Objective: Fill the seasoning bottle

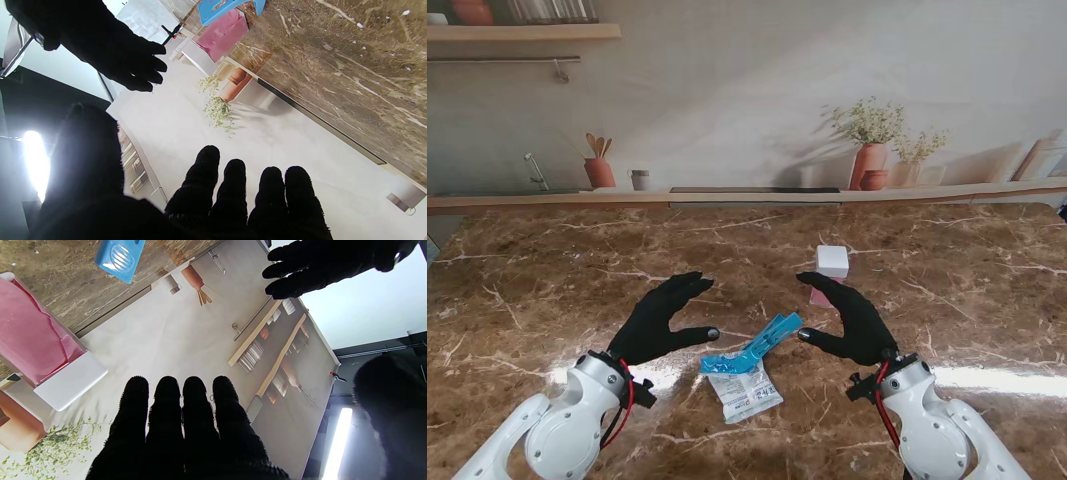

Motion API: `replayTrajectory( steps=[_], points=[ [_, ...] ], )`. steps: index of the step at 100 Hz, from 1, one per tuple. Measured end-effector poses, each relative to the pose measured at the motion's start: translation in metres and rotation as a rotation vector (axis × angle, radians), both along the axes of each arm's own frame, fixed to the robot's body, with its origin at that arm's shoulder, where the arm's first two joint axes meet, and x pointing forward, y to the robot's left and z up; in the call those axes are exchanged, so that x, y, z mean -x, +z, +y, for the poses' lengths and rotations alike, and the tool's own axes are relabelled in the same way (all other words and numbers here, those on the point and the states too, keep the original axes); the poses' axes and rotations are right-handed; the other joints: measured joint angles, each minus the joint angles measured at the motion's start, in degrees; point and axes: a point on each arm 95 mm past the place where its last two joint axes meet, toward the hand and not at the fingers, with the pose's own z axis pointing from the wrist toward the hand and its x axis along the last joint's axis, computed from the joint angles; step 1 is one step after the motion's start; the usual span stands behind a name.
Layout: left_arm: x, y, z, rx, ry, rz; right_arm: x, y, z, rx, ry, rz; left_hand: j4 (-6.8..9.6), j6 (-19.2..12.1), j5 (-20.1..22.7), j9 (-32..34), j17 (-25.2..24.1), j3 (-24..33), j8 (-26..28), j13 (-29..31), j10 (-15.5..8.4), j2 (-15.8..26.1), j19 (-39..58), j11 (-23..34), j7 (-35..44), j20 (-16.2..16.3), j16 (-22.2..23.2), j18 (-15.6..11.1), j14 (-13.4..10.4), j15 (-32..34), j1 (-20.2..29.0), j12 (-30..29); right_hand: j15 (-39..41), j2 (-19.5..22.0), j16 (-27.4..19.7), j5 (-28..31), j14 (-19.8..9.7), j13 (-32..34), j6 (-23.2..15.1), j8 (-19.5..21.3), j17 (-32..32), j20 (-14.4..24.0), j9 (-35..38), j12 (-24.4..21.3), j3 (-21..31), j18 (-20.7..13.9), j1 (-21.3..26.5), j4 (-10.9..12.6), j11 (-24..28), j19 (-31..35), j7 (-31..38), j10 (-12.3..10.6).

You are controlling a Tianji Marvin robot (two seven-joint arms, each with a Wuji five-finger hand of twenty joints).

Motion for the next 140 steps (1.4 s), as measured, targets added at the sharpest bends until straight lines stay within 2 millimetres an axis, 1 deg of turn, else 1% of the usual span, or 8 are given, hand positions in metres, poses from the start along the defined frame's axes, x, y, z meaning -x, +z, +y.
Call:
replayTrajectory(
  steps=[30,33,72,87,98,111,140],
  points=[
    [0.003,-0.002,0.002,0.002,0.011,0.012,-0.001,0.002,0.001,0.002,0.004,-0.010,0.00,0.01,0.00,0.00,0.00,0.00,0.00,0.00,0.00,0.58,0.00,0.00,0.00,0.00,-0.10,0.00,0.00,0.01,0.00,0.00,0.00,0.00,0.00,0.00,0.00,0.00,0.00,0.00,0.00,-0.17,0.01,0.00,-0.16,0.02,0.06,0.00,0.19,0.77,0.16,0.14],
    [0.003,-0.002,0.002,0.002,0.009,0.011,-0.001,0.002,0.001,0.004,0.004,-0.013,0.00,0.01,0.00,0.00,0.00,0.00,0.00,0.00,0.00,0.58,0.00,0.00,0.00,0.00,-0.11,0.00,0.00,0.01,0.00,0.00,0.00,-0.03,0.00,0.00,0.00,0.00,0.00,0.00,0.00,-0.71,0.02,0.00,-0.15,0.02,0.06,0.00,0.19,0.77,0.16,0.15],
    [0.005,0.004,-0.001,0.014,-0.007,-0.013,0.005,0.005,0.002,-0.001,-0.002,-0.030,0.00,0.01,0.00,0.00,-0.01,0.00,0.00,0.00,0.00,0.58,0.00,0.00,0.00,-0.66,-0.12,0.00,0.00,0.01,0.00,-0.01,0.00,-0.24,-0.01,0.00,0.01,0.00,0.00,0.00,-0.03,-1.48,0.63,0.00,-0.15,0.03,0.11,0.00,0.36,2.09,0.27,0.18],
    [0.005,0.006,0.000,0.018,0.001,-0.019,0.005,0.006,0.004,0.002,0.006,-0.030,0.00,0.01,0.00,0.00,-0.02,0.00,0.00,0.00,0.00,0.58,0.00,0.00,0.00,-0.68,-0.12,0.00,0.00,0.01,0.00,-0.01,0.00,-0.24,-0.01,0.00,0.01,0.00,0.00,0.00,-0.12,-1.52,0.63,0.00,-0.15,0.04,0.30,0.00,0.36,2.11,0.31,0.18],
    [0.004,0.007,0.001,0.019,0.007,-0.023,0.004,0.006,0.008,0.006,0.021,-0.024,0.00,0.01,0.00,0.00,-0.02,0.00,0.00,0.00,0.00,0.58,0.00,0.00,0.00,-0.70,-0.12,0.00,0.00,0.01,0.00,-0.01,0.00,-0.54,-0.01,0.00,0.01,0.00,0.00,-0.20,-0.21,-1.53,0.63,0.00,-0.58,0.07,1.72,0.00,0.36,2.13,0.34,0.21],
    [0.003,0.008,0.003,0.020,0.014,-0.027,0.002,0.006,0.012,0.008,0.035,-0.023,0.00,0.01,0.00,0.00,-0.02,0.00,0.00,0.00,0.00,0.58,0.00,0.00,0.00,-0.72,-0.12,0.00,0.00,0.01,0.00,-0.01,0.00,-0.57,-0.01,0.00,0.01,0.00,-0.02,-0.38,-0.27,-1.58,0.63,0.00,-0.56,0.07,1.76,0.00,0.36,2.14,0.38,0.21],
    [0.002,0.008,0.002,0.026,0.014,-0.027,0.002,0.006,0.010,0.008,0.033,-0.020,0.00,0.01,0.00,0.00,-0.02,0.00,0.00,0.00,0.00,0.58,0.00,0.00,0.00,-0.76,-0.12,0.00,0.00,0.01,0.00,-0.01,0.00,-0.57,-0.01,0.00,0.02,0.00,-0.03,-0.38,-0.47,-2.24,0.63,0.00,-0.56,0.08,1.77,0.00,0.36,2.20,0.42,0.21]
  ],
)
